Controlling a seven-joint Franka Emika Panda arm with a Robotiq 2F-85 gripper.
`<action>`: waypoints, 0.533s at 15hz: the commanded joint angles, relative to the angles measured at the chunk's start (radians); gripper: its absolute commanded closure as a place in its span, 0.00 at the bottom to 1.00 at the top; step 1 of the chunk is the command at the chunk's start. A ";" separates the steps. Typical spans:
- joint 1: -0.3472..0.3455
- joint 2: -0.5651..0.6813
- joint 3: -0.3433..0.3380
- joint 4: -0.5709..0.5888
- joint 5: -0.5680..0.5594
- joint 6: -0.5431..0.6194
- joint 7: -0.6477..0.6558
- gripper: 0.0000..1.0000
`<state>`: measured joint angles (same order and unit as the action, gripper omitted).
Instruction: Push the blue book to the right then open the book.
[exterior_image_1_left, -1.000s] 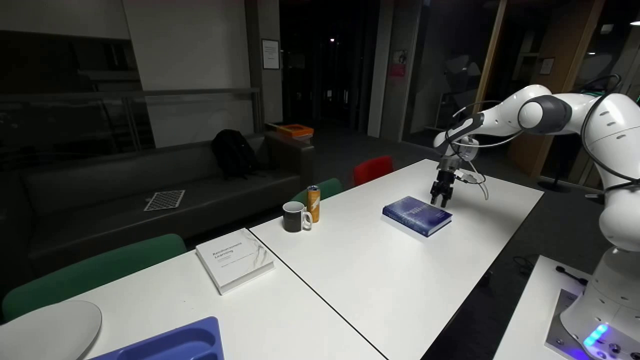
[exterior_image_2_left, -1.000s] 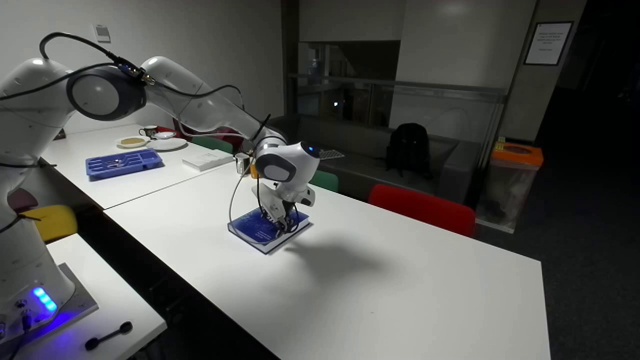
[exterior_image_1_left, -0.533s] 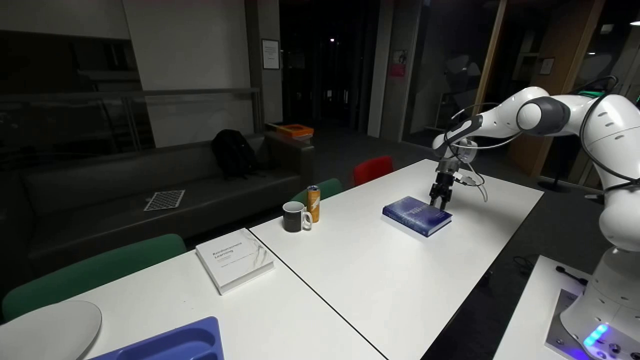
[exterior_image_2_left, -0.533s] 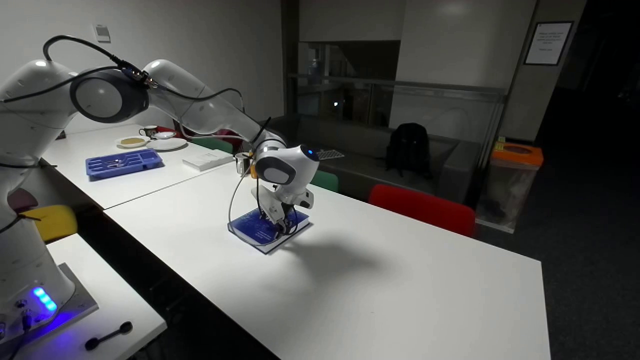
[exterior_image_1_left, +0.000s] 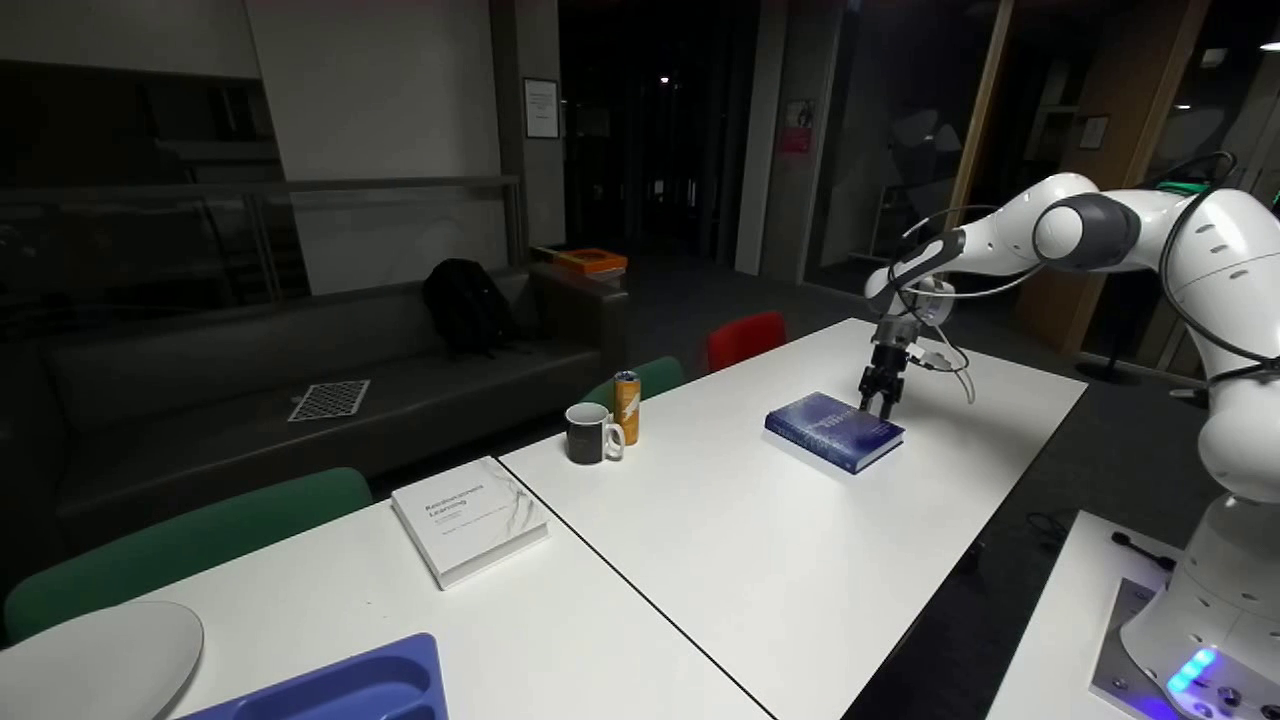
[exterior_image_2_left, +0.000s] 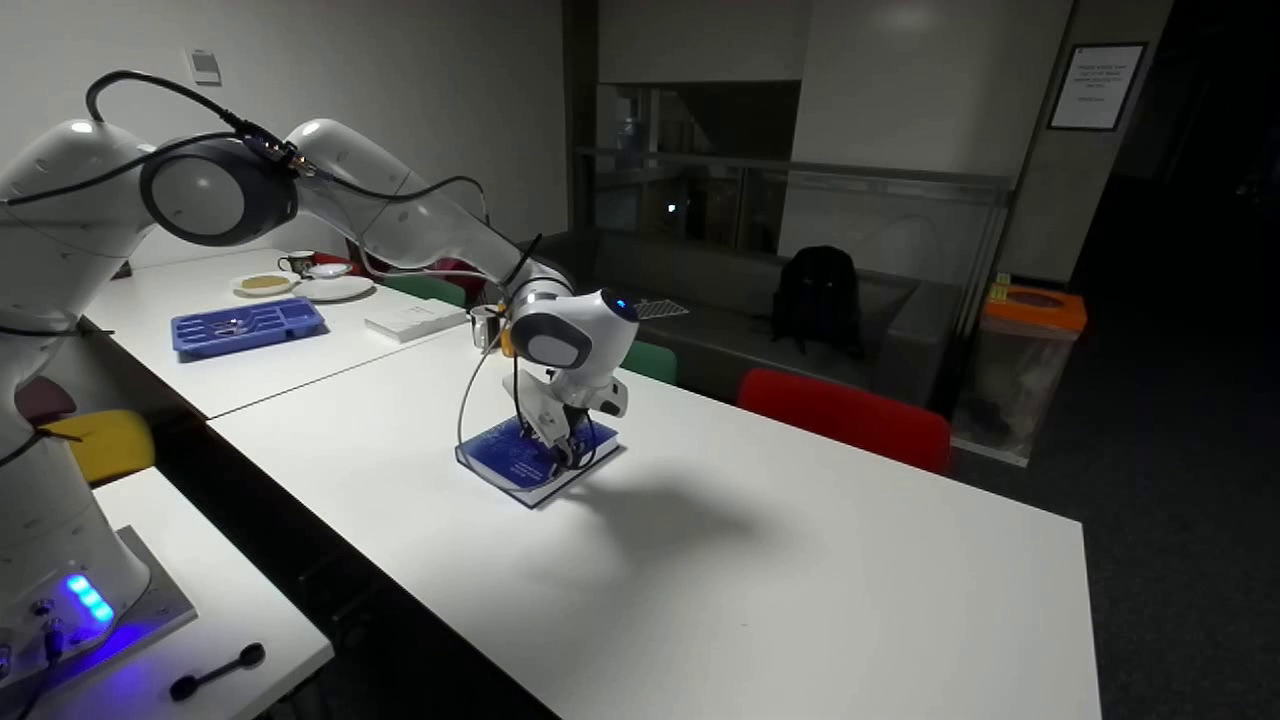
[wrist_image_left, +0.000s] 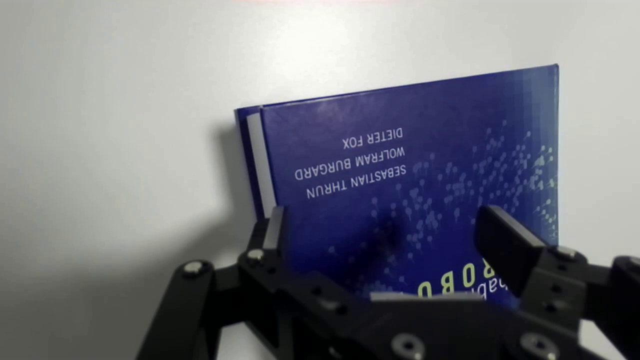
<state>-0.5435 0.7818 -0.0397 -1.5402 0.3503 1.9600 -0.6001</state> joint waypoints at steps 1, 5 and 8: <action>-0.013 0.013 0.005 0.037 0.010 -0.023 -0.018 0.00; -0.016 0.012 0.003 0.045 0.009 -0.025 -0.020 0.00; -0.018 0.016 0.003 0.049 0.008 -0.028 -0.020 0.00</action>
<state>-0.5466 0.7820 -0.0413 -1.5285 0.3503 1.9601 -0.6001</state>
